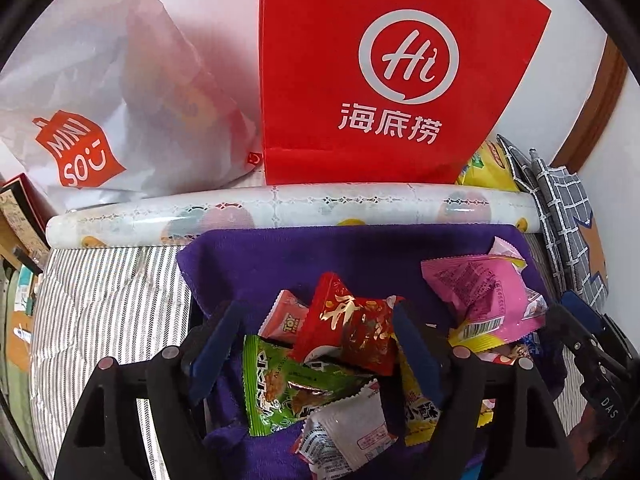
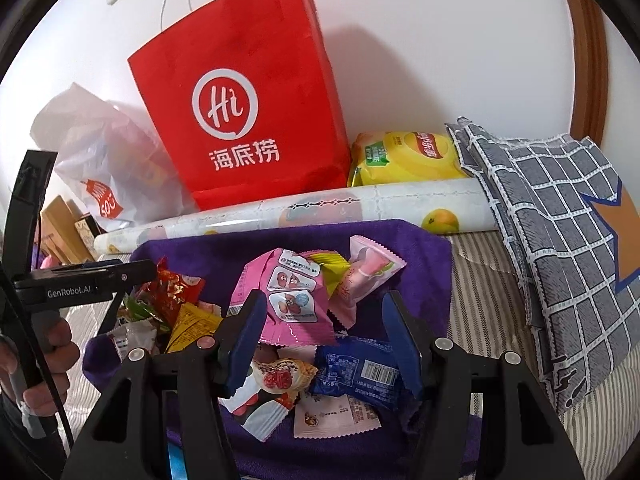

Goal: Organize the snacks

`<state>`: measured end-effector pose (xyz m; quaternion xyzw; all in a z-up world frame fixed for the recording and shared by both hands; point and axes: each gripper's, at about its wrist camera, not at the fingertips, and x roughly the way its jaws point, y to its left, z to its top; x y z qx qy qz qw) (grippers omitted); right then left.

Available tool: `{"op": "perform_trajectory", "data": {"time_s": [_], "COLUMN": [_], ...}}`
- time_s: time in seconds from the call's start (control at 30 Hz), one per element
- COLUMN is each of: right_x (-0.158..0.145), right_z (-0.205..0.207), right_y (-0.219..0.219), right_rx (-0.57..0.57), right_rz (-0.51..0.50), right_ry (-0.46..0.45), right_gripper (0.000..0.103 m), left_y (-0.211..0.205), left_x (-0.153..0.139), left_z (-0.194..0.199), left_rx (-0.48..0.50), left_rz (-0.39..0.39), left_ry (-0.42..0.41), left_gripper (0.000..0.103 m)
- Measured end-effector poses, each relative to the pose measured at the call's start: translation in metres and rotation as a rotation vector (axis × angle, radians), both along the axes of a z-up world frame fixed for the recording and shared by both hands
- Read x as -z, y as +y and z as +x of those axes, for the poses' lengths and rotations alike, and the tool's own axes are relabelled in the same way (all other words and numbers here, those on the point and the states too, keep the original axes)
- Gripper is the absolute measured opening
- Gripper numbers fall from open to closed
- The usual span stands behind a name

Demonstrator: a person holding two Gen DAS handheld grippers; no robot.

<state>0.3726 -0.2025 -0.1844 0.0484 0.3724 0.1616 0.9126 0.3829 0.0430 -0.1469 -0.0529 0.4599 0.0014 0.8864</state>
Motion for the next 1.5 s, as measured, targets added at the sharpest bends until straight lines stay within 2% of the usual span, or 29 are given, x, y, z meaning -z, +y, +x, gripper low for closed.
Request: {"op": "perform_trajectory", "data": {"time_s": [0.23,0.43,0.6,0.77,0.87,1.07,1.17,1.27,1.5], "right_x": [-0.006,-0.034,-0.058,-0.075,-0.085,-0.104,-0.109,-0.113,-0.122], "right_z": [-0.007,-0.025,-0.045,-0.074,-0.092,-0.129,-0.151,-0.168,-0.216], "right_y": [0.0,0.001,0.006,0.007,0.009,0.008,0.009,0.012,0.018], "right_rx": [0.041,0.106,0.112,0.152,0.189,0.256,0.252,0.227,0.216], "right_rz": [-0.042,-0.095,-0.166,-0.236,-0.278,-0.31,-0.298,-0.289,-0.305], "right_ry": [0.018,-0.009,0.007,0.008,-0.004,-0.004,-0.06,-0.076,-0.14], "right_gripper": [0.068,0.079,0.081,0.081,0.091,0.097,0.097,0.097,0.097], "left_y": [-0.006,-0.008,-0.013,-0.022,-0.029,-0.02,-0.01,-0.003,0.006], "left_x": [-0.004,-0.017,-0.034,-0.061,-0.08,-0.104,-0.107,-0.108,-0.113], "left_z": [-0.002,-0.01,-0.022,-0.044,-0.061,-0.111,-0.137,-0.161,-0.222], "left_rx": [0.037,0.022,0.015,0.056,0.112,0.141,0.09,0.074,0.018], "left_rz": [0.014,0.022,0.033,0.039,0.043,-0.02,-0.031,-0.045,-0.018], "left_ry": [0.017,0.016,0.01,-0.042,-0.072,-0.156,-0.168,-0.18,-0.232], "left_gripper": [0.08,0.08,0.08,0.081,0.081,0.081,0.081,0.081,0.081]}}
